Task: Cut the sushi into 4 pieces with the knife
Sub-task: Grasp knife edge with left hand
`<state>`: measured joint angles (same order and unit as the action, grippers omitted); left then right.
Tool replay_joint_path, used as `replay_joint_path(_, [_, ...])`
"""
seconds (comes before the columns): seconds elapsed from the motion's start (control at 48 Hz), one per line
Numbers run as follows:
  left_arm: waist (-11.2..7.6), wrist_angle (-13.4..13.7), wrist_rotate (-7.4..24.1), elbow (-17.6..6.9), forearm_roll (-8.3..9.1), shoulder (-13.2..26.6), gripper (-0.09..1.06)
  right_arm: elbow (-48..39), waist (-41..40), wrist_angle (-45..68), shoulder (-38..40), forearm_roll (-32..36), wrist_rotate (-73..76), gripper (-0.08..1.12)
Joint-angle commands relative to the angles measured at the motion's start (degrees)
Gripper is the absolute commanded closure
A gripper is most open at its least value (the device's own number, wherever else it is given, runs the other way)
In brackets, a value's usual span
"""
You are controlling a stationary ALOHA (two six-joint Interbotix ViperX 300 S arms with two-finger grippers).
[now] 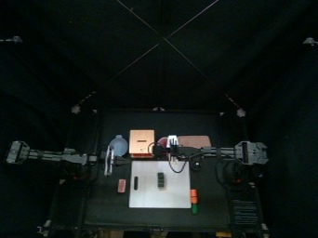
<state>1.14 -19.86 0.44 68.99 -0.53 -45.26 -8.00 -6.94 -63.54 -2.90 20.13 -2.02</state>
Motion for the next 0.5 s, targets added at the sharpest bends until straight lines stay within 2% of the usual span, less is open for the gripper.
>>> replay_joint_path(0.021, [0.35, -0.53, 0.09, -0.79, 0.00, 0.09, 1.00, 3.60, -0.35, -1.58, 2.90, -0.09, -0.26, 0.92])
replay_joint_path(0.229, [0.44, -1.05, 0.00, -0.79, 0.00, 0.09, 0.89, 7.03, 0.70, -2.90, 8.88, 0.26, 0.62, 0.92])
replay_joint_path(0.396, [0.35, -2.20, 0.00, -0.70, 0.00, 0.09, 0.70, 5.71, 3.52, -1.41, 14.15, 0.53, 3.08, 0.92])
replay_joint_path(0.5, [0.35, -3.16, 0.00, -0.70, 0.00, 0.09, 0.56, 2.72, 5.63, 3.43, 17.31, 0.70, 5.36, 0.92])
